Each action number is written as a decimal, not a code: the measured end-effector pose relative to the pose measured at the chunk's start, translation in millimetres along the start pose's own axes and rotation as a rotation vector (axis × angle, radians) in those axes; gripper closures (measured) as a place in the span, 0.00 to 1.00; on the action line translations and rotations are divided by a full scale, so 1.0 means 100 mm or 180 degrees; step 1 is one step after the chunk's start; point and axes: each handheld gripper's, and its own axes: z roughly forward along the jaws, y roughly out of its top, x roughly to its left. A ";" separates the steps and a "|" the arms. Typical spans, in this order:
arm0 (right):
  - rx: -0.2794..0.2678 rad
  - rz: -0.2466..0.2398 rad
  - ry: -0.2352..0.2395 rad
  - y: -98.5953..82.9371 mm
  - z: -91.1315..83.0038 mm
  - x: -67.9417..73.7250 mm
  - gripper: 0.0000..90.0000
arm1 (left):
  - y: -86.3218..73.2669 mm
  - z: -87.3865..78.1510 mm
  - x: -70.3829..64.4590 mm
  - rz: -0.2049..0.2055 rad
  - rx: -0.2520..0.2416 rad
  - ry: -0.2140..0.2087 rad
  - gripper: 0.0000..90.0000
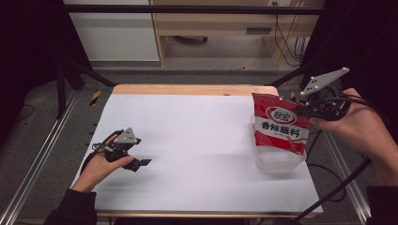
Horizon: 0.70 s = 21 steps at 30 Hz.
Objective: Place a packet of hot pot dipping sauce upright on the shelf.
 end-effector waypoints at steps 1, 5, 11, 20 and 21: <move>-0.0006 0.0014 -0.0015 -0.02 0.01 -0.01 1.00 | 0.00 0.00 0.00 0.0001 0.0002 -0.0005 0.11; 0.0033 0.0030 -0.0025 -0.06 0.11 -0.02 1.00 | 0.00 0.02 -0.02 0.0013 0.0025 -0.0014 0.11; 0.0010 0.0030 -0.0010 -0.11 0.23 -0.02 1.00 | -0.01 0.02 -0.01 0.0013 0.0037 -0.0019 0.11; 0.0003 0.0190 0.0023 -0.28 0.37 -0.01 1.00 | 0.00 0.04 -0.02 0.0025 0.0053 -0.0028 0.11; -0.0018 0.0208 0.0048 -0.30 0.39 0.00 1.00 | 0.00 0.04 -0.02 0.0025 0.0053 -0.0027 0.11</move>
